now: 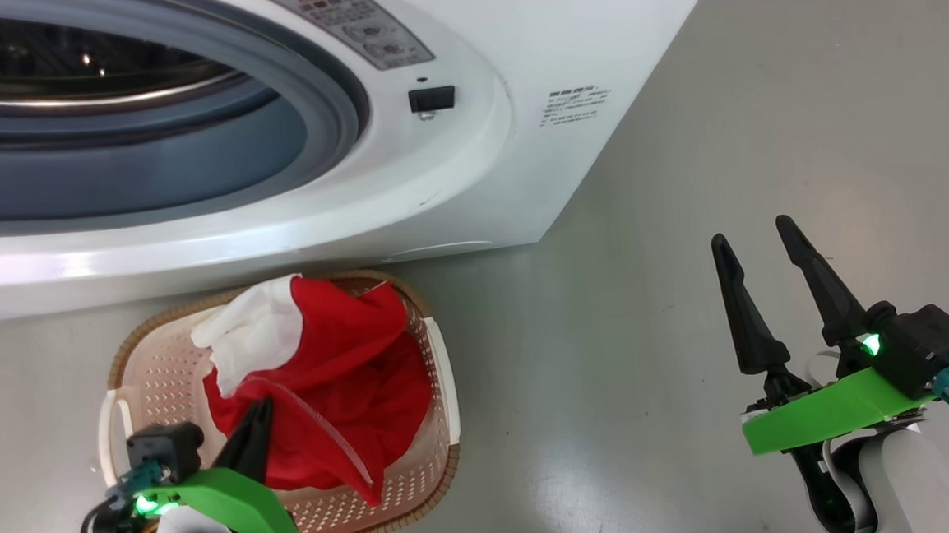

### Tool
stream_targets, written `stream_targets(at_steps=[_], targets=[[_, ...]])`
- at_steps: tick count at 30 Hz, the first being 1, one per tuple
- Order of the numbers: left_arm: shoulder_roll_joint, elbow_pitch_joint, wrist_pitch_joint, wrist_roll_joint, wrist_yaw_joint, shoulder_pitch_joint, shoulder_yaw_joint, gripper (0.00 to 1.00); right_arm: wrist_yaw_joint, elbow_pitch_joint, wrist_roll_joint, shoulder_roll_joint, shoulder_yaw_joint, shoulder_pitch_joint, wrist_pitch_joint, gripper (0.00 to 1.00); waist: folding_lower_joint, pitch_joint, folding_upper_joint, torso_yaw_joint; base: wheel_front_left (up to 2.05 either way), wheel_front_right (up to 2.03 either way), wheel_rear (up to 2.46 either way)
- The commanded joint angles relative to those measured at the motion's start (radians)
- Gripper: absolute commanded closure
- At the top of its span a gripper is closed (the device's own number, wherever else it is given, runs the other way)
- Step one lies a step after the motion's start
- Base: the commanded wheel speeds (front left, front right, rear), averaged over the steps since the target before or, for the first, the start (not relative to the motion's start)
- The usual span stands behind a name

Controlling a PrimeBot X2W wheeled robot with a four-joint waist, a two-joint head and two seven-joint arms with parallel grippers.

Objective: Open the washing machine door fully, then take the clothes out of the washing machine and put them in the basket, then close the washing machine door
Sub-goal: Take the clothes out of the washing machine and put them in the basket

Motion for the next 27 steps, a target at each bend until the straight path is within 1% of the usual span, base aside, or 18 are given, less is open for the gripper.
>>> stream_targets(at_steps=[1,2,3,4,11,17,27], targets=[[0.034,-0.008,-0.012,-0.012,0.001,-0.004,0.033,0.46,0.005,-0.028,-0.009,0.0,0.022,-0.006,-0.006,0.0,0.0,0.007,0.0,0.0,0.0,0.0,0.0],[0.036,-0.007,-0.012,-0.012,0.001,-0.007,0.036,0.25,0.005,-0.028,-0.009,0.0,0.022,-0.007,-0.006,0.0,0.0,0.009,0.0,-0.001,0.0,0.0,0.0],[0.036,-0.006,-0.012,-0.011,0.001,-0.01,0.039,0.15,0.005,-0.029,-0.009,0.0,0.022,-0.008,-0.006,0.0,0.0,0.011,0.0,-0.001,0.0,0.0,0.0],[0.037,-0.006,-0.012,-0.011,0.001,-0.012,0.043,0.0,0.005,-0.028,-0.009,0.0,0.022,-0.009,-0.006,0.0,0.0,0.011,0.0,-0.002,0.0,0.0,0.0],[0.035,-0.009,-0.012,-0.003,0.001,-0.011,0.077,0.0,0.005,-0.019,-0.008,0.0,0.018,-0.01,-0.006,0.0,0.0,-0.008,0.0,-0.002,0.0,0.0,0.0],[0.033,-0.036,-0.012,0.017,0.001,0.012,0.122,0.0,0.005,-0.01,-0.003,0.0,0.021,-0.001,-0.006,0.0,0.0,-0.052,0.0,-0.001,0.0,0.0,0.0],[0.018,-0.167,-0.012,0.092,0.001,0.074,0.218,0.0,0.005,0.013,-0.001,0.0,0.013,0.027,-0.006,0.0,0.0,-0.17,0.0,0.009,0.0,0.0,0.0]])
